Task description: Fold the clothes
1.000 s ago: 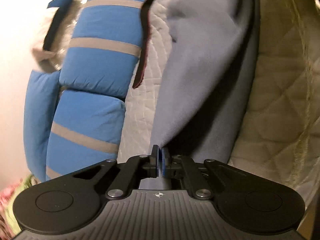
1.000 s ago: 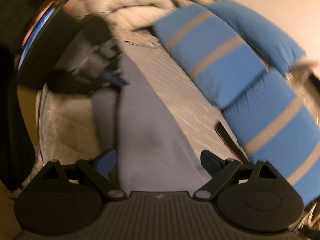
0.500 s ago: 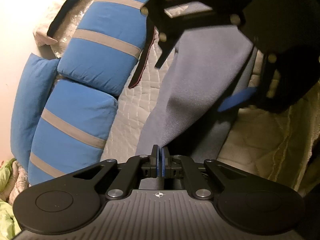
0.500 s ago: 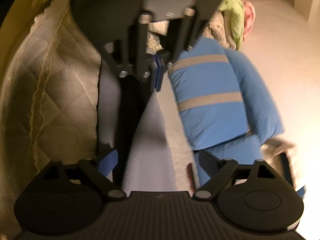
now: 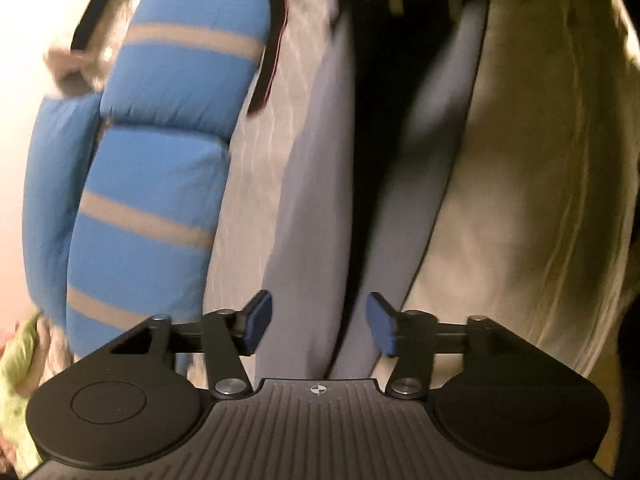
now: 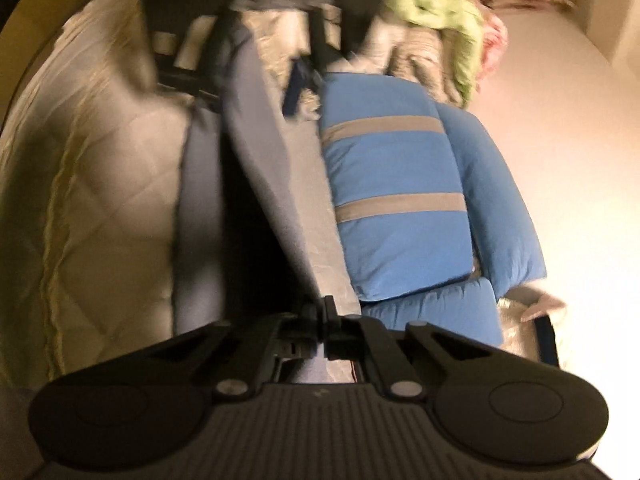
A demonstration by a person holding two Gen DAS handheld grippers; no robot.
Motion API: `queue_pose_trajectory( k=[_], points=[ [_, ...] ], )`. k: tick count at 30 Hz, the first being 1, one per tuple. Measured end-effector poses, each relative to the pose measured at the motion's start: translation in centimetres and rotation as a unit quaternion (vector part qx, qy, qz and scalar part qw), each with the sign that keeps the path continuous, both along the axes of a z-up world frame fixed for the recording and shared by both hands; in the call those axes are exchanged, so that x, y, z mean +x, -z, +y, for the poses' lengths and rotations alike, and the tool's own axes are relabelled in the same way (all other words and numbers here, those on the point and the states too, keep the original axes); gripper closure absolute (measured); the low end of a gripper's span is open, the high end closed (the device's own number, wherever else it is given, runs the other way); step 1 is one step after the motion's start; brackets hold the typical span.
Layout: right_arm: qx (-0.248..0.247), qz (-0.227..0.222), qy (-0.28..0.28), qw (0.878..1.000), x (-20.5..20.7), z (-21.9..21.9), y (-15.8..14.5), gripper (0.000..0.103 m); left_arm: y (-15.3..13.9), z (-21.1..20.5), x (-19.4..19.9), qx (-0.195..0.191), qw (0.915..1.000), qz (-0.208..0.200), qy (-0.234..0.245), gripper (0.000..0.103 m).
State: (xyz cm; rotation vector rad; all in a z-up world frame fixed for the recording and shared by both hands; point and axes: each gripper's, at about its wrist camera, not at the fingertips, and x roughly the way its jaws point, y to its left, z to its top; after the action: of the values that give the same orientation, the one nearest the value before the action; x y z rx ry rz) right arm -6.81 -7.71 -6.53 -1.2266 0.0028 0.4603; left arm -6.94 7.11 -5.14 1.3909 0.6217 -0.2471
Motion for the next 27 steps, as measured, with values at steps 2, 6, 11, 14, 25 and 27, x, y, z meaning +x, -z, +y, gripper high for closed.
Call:
queue_pose_trajectory(
  k=[2,6,11,14,25,27],
  points=[
    [0.018,0.007,0.001,1.000,0.2,-0.3,-0.8,0.092,0.4,2.5,0.8,0.018,0.9994,-0.012,-0.028,0.048],
    [0.045,0.024,0.004,0.999,0.3,-0.6,-2.1,0.093,1.4,7.0,2.0,0.041,0.9959,-0.032,-0.074,0.048],
    [0.068,0.044,0.010,0.997,-0.4,-1.2,-3.4,0.093,2.4,11.2,3.6,0.031,0.9917,-0.043,-0.118,0.048],
    [0.079,0.055,0.014,0.995,-0.1,-1.3,-3.9,0.093,2.7,12.3,4.4,0.029,0.9905,-0.051,-0.125,0.048],
    [0.092,0.068,0.019,0.993,0.6,-1.7,-4.4,0.093,4.9,12.9,5.2,0.096,0.9900,-0.064,-0.081,0.069],
    [0.091,0.074,0.019,0.993,0.6,-1.7,-4.4,0.093,5.7,13.4,5.3,0.134,0.9857,-0.053,-0.088,0.097]
  ],
)
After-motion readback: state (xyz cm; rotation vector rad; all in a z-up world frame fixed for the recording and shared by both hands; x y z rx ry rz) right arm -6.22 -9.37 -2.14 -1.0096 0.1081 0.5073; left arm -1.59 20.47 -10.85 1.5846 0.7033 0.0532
